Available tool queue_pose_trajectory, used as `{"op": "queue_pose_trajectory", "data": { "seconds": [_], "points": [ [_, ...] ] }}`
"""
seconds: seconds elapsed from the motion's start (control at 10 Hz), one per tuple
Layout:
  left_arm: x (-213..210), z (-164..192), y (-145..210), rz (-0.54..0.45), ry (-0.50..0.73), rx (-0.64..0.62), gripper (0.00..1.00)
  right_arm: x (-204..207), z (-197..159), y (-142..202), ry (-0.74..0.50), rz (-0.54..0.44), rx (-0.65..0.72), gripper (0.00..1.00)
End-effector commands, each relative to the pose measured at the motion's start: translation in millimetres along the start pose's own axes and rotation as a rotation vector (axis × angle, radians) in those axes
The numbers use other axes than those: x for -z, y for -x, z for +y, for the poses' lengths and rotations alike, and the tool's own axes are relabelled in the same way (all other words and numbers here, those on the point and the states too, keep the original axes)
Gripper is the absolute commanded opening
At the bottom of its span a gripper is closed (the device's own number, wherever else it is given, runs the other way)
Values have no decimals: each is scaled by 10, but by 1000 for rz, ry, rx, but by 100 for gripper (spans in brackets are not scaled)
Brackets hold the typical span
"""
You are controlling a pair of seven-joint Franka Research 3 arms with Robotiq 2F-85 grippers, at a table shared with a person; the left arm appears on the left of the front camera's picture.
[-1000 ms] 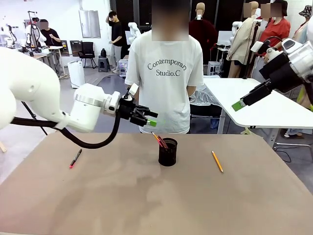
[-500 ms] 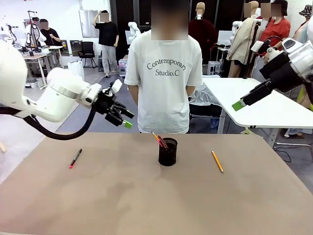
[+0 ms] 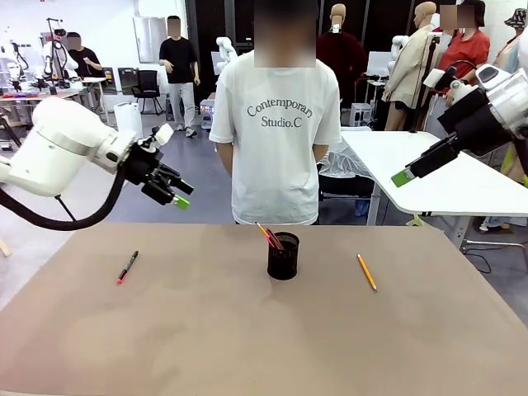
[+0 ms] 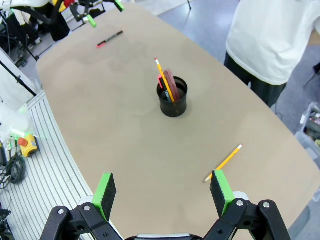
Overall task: Place the pens into the pen holder.
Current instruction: Pick up a writing instrument from the table and place it into the Pen holder.
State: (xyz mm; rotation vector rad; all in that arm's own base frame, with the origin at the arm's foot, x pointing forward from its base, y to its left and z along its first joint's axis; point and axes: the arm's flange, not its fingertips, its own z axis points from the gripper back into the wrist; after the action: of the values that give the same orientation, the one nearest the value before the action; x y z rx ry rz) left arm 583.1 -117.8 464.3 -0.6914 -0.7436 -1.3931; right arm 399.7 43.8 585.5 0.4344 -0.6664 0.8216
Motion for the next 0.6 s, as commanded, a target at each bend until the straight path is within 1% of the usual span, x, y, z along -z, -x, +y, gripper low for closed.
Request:
{"op": "queue_pose_trajectory", "data": {
  "seconds": [0.0,0.1,0.2,0.3,0.5],
  "points": [
    [-217,-24,18,27,19,12,100,4,-13,-21,-17,-25,5,100],
    [-421,27,29,48,-2,18,100,4,-13,-21,-17,-25,5,100],
    [-400,-9,45,37,-22,5,100,4,-13,-21,-17,-25,5,100],
    [-267,-6,61,20,9,6,100,4,-13,-21,-17,-25,5,100],
    [-267,-6,61,20,9,6,100,4,-13,-21,-17,-25,5,100]
  ]
}}
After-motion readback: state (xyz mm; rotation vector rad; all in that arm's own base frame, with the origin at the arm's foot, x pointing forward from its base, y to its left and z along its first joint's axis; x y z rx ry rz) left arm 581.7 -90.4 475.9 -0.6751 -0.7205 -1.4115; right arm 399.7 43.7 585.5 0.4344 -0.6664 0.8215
